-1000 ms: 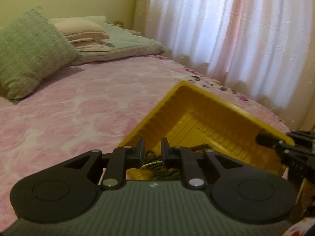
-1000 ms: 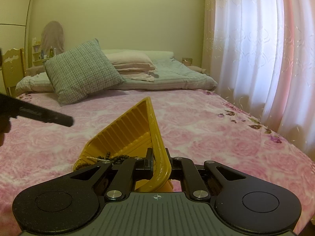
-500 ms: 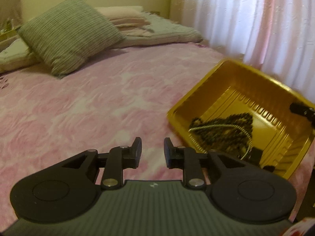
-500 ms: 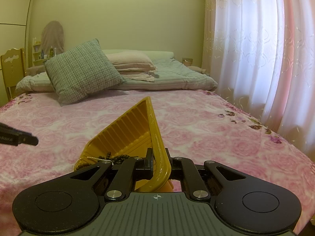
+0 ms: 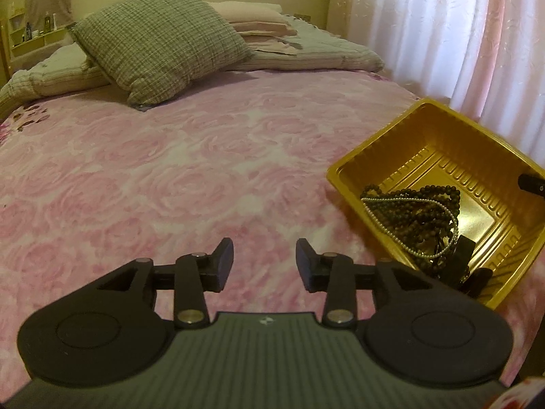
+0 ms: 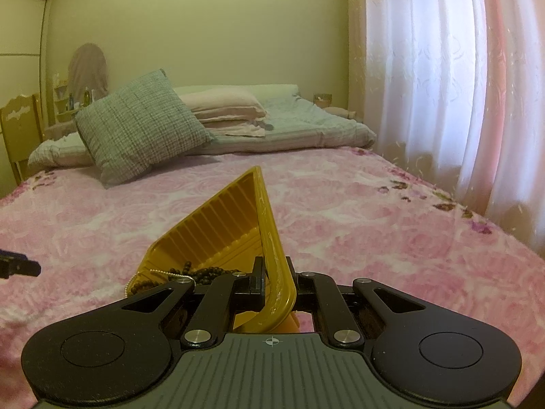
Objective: Organize jewelry
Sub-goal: 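Withdraw the open left tool from the tray, then lower the yellow tray flat onto the bed and open the right tool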
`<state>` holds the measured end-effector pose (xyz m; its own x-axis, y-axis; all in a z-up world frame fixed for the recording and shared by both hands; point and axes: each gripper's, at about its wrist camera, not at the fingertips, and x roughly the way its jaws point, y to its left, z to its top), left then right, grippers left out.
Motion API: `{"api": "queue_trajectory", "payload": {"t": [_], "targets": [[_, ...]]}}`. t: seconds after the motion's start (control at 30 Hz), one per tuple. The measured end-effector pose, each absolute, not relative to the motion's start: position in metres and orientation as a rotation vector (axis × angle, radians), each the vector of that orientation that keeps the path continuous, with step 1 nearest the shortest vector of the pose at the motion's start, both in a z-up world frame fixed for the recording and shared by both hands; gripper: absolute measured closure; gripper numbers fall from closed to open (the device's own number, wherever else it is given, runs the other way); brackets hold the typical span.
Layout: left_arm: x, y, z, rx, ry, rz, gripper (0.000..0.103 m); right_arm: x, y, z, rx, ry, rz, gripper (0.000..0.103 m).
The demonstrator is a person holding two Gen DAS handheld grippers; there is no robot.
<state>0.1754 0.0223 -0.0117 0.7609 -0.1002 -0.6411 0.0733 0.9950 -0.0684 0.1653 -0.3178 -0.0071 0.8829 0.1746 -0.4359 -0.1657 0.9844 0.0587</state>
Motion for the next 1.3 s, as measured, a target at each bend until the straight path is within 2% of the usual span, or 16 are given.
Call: {"api": "queue_trajectory", "payload": {"t": [0.1, 0.17, 0.33, 0.73, 0.97, 1.0, 1.1, 1.3], "targets": [[0.171, 0.022, -0.012, -0.044, 0.692, -0.086, 0.054, 0.167, -0.327, -0.01, 0.065, 0.466, 0.183, 0.095], [0.169, 0.021, -0.013, -0.046, 0.689, -0.08, 0.041, 0.171, -0.336, -0.014, 0.1, 0.476, 0.187, 0.095], [0.163, 0.021, -0.016, -0.067, 0.681, -0.066, 0.027, 0.177, -0.36, -0.026, 0.192, 0.503, 0.199, 0.095], [0.15, 0.024, -0.02, -0.157, 0.644, -0.065, 0.017, 0.19, -0.419, -0.071, 0.451, 0.548, 0.258, 0.095], [0.142, 0.024, -0.02, -0.144, 0.638, -0.047, 0.01, 0.179, -0.437, -0.083, 0.597, 0.495, 0.282, 0.094], [0.141, 0.024, -0.02, -0.145, 0.639, -0.046, 0.01, 0.179, -0.439, -0.083, 0.612, 0.496, 0.28, 0.085], [0.135, 0.025, -0.019, -0.148, 0.636, -0.041, 0.008, 0.174, -0.446, -0.082, 0.653, 0.464, 0.24, 0.039], [0.12, 0.026, -0.014, -0.134, 0.613, -0.008, 0.003, 0.158, -0.448, -0.061, 0.649, 0.455, 0.174, 0.029]]}}
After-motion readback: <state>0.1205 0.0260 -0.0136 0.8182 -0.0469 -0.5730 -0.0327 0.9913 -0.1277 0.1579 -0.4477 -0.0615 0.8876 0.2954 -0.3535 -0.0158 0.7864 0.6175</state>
